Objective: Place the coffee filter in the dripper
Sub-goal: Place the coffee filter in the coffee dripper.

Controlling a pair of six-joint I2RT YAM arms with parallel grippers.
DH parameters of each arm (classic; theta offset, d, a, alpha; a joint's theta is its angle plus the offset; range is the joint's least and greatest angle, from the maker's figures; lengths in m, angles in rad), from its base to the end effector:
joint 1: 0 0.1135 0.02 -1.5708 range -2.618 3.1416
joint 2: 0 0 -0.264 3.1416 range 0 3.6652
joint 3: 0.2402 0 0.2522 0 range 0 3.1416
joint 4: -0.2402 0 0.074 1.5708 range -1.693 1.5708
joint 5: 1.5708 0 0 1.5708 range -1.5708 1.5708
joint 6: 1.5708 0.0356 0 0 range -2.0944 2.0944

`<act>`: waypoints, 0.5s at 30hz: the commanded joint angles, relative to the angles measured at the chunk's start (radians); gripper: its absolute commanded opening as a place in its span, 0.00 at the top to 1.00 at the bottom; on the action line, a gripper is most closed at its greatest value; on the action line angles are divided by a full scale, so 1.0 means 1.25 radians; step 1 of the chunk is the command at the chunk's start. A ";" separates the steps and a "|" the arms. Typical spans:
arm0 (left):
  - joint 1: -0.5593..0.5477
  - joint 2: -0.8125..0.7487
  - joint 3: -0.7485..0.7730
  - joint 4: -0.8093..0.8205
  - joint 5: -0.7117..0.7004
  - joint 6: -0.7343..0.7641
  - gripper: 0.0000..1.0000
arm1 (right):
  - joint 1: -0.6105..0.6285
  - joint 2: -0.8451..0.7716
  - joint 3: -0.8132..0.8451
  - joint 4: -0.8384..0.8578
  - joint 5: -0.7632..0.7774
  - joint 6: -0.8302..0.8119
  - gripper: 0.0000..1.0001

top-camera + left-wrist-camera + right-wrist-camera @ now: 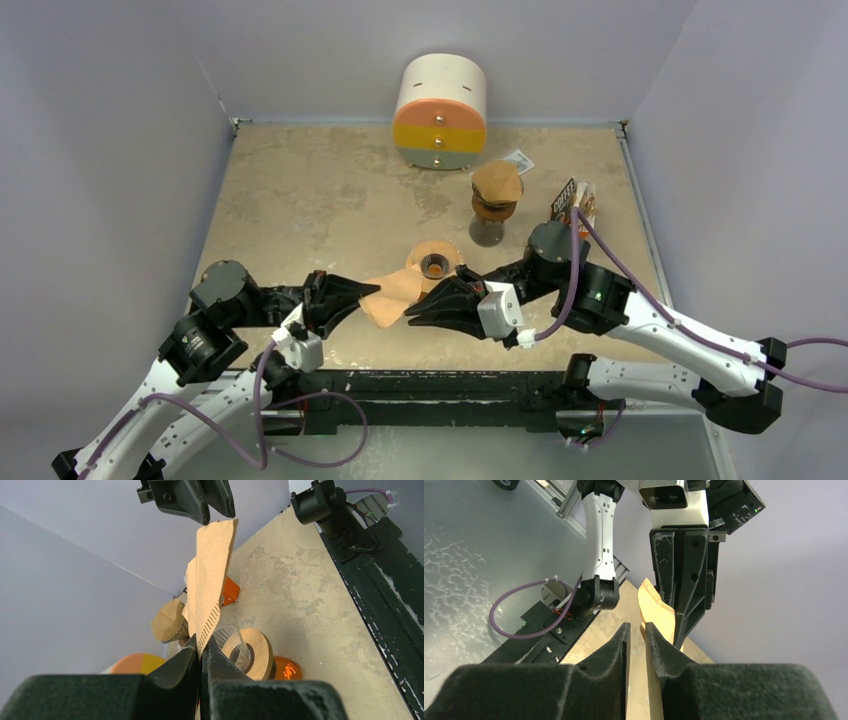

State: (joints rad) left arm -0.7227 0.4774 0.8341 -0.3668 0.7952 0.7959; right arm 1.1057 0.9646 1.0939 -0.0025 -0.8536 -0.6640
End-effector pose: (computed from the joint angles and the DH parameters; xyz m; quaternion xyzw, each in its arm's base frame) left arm 0.0530 -0.0806 0.3756 0.6487 0.2877 -0.2513 0.6583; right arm 0.0663 0.1920 0.4339 -0.6623 0.1407 0.4166 0.6066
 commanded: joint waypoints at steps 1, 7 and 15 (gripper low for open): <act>-0.003 -0.004 0.010 0.031 0.000 -0.007 1.00 | 0.009 -0.001 0.029 0.003 0.009 -0.021 0.81; -0.002 -0.002 0.010 0.037 -0.003 -0.013 1.00 | 0.012 -0.003 0.025 -0.029 0.016 -0.033 0.83; -0.002 0.001 0.008 0.047 -0.004 -0.020 1.00 | 0.014 -0.013 0.014 -0.033 0.031 -0.038 0.83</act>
State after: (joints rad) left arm -0.7227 0.4774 0.8341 -0.3523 0.7876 0.7853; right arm 1.1156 0.9665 1.0939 -0.0467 -0.8291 -0.6971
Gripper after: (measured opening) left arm 0.002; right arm 0.175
